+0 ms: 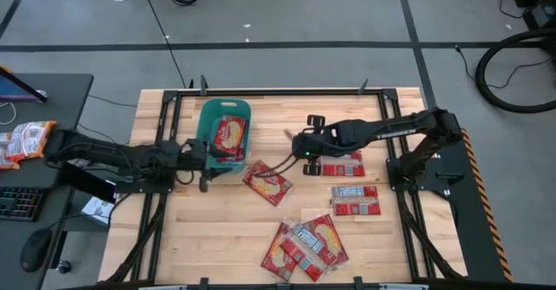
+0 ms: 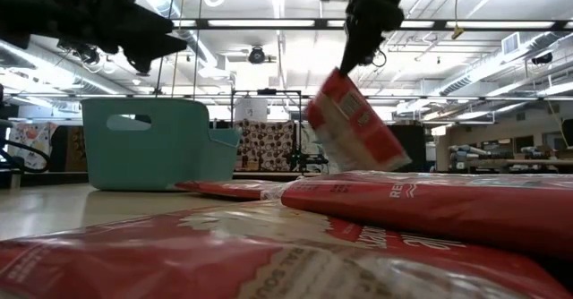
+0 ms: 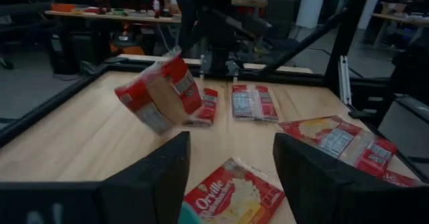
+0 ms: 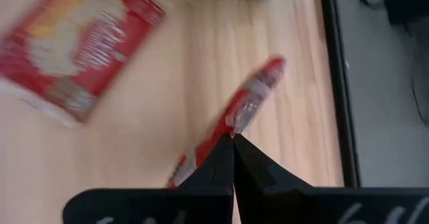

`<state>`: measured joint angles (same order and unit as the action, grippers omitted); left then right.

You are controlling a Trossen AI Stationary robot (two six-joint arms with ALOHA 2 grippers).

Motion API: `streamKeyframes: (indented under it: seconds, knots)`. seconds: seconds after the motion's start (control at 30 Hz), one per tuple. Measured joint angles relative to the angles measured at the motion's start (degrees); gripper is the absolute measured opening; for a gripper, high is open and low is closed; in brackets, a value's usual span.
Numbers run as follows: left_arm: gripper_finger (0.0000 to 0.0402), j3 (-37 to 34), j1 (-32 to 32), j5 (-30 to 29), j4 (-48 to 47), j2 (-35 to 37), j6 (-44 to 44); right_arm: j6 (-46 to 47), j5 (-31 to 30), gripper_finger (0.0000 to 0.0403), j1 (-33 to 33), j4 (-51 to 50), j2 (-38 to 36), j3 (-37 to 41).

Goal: Sort popcorn bags into baskets
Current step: Put the red popcorn bag into the green bin

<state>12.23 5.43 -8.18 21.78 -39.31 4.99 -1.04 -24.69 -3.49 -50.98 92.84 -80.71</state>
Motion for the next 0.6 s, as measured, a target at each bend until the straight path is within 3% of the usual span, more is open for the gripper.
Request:
streamKeyframes:
  seconds: [0.3, 0.6]
  knots:
    - [0.0235, 7.97, 0.02, 5.73, 2.05, -16.34, -1.22, -3.86, 2.02, 0.0, -2.92, 6.06, -0.31, -0.02]
    - [0.0235, 17.32, 0.09, 5.96, -1.09, -29.64, -1.13, -3.02, 3.68, 0.0, -4.39, 7.87, -0.27, -0.02]
